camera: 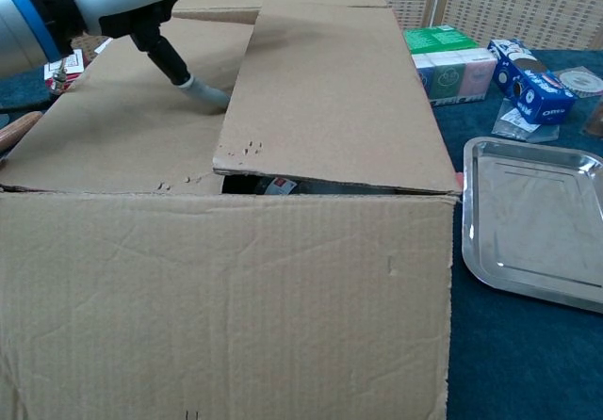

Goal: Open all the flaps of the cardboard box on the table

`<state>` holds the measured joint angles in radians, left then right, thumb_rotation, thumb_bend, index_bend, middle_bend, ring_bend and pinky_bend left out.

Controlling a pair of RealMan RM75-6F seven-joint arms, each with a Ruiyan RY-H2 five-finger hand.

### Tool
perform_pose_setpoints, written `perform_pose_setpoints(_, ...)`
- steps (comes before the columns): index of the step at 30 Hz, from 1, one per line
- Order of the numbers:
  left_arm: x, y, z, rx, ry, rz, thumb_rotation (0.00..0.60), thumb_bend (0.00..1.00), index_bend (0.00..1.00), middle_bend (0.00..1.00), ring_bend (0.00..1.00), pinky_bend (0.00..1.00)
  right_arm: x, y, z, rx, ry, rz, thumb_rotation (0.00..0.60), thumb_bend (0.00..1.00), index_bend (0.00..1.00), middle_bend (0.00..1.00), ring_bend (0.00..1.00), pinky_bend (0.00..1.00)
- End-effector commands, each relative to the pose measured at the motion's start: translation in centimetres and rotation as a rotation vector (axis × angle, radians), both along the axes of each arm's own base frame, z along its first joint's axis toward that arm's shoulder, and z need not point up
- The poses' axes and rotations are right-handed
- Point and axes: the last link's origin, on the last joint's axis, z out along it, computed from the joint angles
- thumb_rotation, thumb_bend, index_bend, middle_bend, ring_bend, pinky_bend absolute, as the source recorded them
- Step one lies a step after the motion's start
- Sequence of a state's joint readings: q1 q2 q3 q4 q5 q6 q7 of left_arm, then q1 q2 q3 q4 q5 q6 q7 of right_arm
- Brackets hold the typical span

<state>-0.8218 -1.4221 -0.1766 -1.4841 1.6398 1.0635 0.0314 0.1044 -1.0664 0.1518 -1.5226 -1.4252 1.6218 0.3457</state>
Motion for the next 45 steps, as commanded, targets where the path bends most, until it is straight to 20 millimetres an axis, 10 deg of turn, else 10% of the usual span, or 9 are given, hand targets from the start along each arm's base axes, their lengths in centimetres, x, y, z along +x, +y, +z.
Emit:
perform_pose_setpoints(1,1.2,0.5,-0.6,0.027,-0.042,-0.007,0.600,0.00,0.00,0.00,0.00,0.12,0.1,0.1,0.0,0.000,-0.001,0.003,0.600,0.00,0.00,0.00,0.00,0.08)
perform_pose_setpoints(17,5.6,1.5,-0.1,0.074,-0.201,-0.065,0.600,0.00,0.00,0.00,0.00,0.13,0.4,0.5,0.0,0.002,-0.005,0.015,0.600,0.00,0.00,0.00,0.00,0.08)
perform_pose_setpoints(27,13.3,3.3,0.1,0.100,-0.272,-0.136,0.600,0.00,0.00,0.00,0.00,0.13,0.5,0.6,0.4,-0.003,-0.018,0.021,0.600,0.00,0.00,0.00,0.00,0.08)
perform_pose_setpoints(37,19.2,4.3,-3.9,0.053,-0.266,-0.134,0.600,0.00,0.00,0.00,0.00,0.14,0.4,0.6,0.5,0.005,-0.027,0.021,0.600,0.00,0.00,0.00,0.00,0.08)
perform_pose_setpoints(45,19.6,4.3,-5.2,0.029,-0.290,-0.121,0.600,0.00,0.00,0.00,0.00,0.14,0.4,0.5,0.4,0.010,-0.029,0.019,0.600,0.00,0.00,0.00,0.00,0.08)
